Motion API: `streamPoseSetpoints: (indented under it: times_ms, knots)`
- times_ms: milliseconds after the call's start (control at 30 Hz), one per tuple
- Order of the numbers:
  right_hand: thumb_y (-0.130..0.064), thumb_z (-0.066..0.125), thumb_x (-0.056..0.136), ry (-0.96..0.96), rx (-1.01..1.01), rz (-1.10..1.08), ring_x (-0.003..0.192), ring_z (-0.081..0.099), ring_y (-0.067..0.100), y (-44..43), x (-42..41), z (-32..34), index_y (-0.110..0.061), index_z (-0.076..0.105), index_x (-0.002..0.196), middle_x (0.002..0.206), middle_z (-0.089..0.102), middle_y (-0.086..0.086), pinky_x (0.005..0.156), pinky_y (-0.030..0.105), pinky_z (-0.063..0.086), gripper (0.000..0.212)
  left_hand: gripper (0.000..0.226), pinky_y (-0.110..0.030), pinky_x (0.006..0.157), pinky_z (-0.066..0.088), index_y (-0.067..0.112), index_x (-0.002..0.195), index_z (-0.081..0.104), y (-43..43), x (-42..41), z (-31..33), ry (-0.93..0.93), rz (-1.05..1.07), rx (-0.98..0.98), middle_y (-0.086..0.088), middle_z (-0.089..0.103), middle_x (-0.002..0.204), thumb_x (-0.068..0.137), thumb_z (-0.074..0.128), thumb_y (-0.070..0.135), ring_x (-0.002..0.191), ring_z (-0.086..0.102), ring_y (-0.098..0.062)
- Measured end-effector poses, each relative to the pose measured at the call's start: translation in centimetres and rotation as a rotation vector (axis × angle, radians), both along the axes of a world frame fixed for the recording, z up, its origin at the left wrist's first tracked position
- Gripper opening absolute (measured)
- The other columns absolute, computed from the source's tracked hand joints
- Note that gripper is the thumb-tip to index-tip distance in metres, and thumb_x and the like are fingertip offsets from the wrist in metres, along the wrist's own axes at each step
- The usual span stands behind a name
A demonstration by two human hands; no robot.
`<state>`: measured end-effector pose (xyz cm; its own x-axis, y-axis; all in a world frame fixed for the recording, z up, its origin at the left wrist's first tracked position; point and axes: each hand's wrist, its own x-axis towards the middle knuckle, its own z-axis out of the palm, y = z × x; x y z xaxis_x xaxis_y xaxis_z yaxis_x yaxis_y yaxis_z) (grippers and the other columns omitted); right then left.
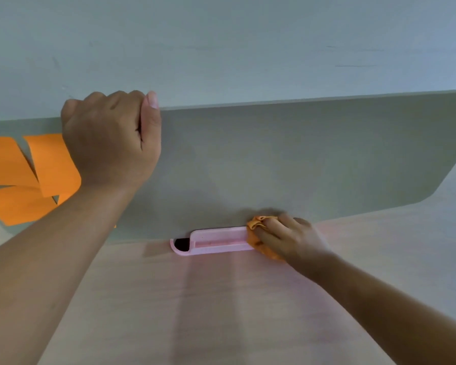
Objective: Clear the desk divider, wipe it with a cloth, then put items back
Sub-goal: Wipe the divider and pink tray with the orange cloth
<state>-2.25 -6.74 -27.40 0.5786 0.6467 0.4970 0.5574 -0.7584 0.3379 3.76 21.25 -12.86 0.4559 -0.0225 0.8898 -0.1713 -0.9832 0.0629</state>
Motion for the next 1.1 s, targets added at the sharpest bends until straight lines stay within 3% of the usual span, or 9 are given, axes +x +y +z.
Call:
streamPoseSetpoints:
  times_ms: [67,200,400,500,567,667,800,1000,1100]
  knots:
    - [-0.029,0.063,0.091,0.026,0.056,-0.004,0.065,0.061,0.021,-0.8,0.6,2.2,-0.027,0.071,0.094,0.081,0.066,-0.003,0.051,0.031,0.051,0.009,0.044,-0.034,0.063,0.010,0.015,0.065,0.032,0.1,0.0,-0.2,-0.018,-0.001,0.008,-0.001,0.030,0.059,0.105,0.026,0.033,0.061,0.026,-0.022]
    - [-0.064,0.052,0.088,0.124,0.777,-0.185,0.082,0.065,-0.001,-3.3,2.1,7.3,-0.043,0.060,0.104,0.093,0.065,-0.024,0.064,0.022,0.054,0.028,0.043,-0.034,0.063,0.008,0.015,0.064,0.032,0.1,0.2,-0.2,-0.023,0.004,0.018,-0.001,0.028,0.059,0.105,0.031,0.030,0.062,0.025,-0.021]
    - [-0.021,0.061,0.086,0.066,-0.005,-0.025,0.064,0.066,0.025,-5.9,-1.3,2.1,-0.021,0.075,0.088,0.075,0.066,0.003,0.043,0.030,0.050,0.015,0.047,-0.036,0.061,0.011,0.013,0.062,0.035,0.0,-0.2,0.0,-0.021,-0.012,0.015,-0.001,0.028,0.057,0.105,0.028,0.031,0.060,0.027,-0.023]
    - [-0.053,0.060,0.088,0.208,0.587,-0.114,0.067,0.067,0.019,-6.1,0.7,7.8,-0.028,0.069,0.088,0.076,0.068,-0.008,0.054,0.035,0.058,0.027,0.048,-0.036,0.061,0.010,0.013,0.061,0.037,-0.2,-0.2,0.0,-0.030,0.006,0.023,-0.002,0.029,0.057,0.105,0.028,0.032,0.058,0.029,-0.024]
    - [-0.065,0.053,0.085,0.175,1.094,-0.106,0.070,0.065,-0.003,-6.2,2.0,10.5,-0.031,0.065,0.090,0.081,0.066,-0.023,0.058,0.016,0.055,0.036,0.050,-0.036,0.061,0.011,0.012,0.061,0.039,-0.1,0.0,-0.1,-0.020,0.027,0.024,-0.004,0.033,0.056,0.105,0.026,0.033,0.058,0.033,-0.027]
    - [-0.067,0.050,0.085,0.088,0.718,-0.161,0.071,0.065,0.004,-6.5,0.7,7.7,-0.032,0.065,0.087,0.078,0.066,-0.020,0.061,0.023,0.056,0.038,0.050,-0.036,0.060,0.013,0.013,0.061,0.037,-0.2,0.0,0.0,-0.007,0.017,0.017,-0.004,0.033,0.054,0.104,0.025,0.034,0.057,0.033,-0.027]
    - [-0.020,0.048,0.087,0.041,0.004,-0.017,0.062,0.064,0.023,-7.6,-1.5,2.0,-0.024,0.075,0.081,0.074,0.066,-0.001,0.043,0.027,0.048,0.028,0.045,-0.036,0.061,0.015,0.016,0.062,0.034,-0.2,-0.1,-0.2,-0.025,0.019,0.012,-0.008,0.040,0.055,0.104,0.029,0.032,0.057,0.040,-0.032]
    - [-0.055,0.043,0.095,0.114,0.895,0.031,0.093,0.051,-0.021,-3.6,2.3,12.5,-0.041,0.065,0.111,0.104,0.055,-0.039,0.069,-0.004,0.038,0.031,0.043,-0.037,0.061,0.018,0.017,0.062,0.032,-0.2,0.0,-0.3,-0.031,0.032,0.017,-0.007,0.039,0.055,0.103,0.031,0.031,0.058,0.040,-0.032]
    - [-0.036,0.065,0.088,-0.080,0.686,0.016,0.084,0.064,0.009,-2.4,2.5,10.8,-0.023,0.073,0.105,0.100,0.067,-0.011,0.056,0.022,0.051,0.023,0.044,-0.036,0.061,0.016,0.017,0.061,0.032,-0.4,0.0,-0.1,-0.050,0.010,0.009,0.000,0.031,0.055,0.103,0.032,0.031,0.057,0.036,-0.028]
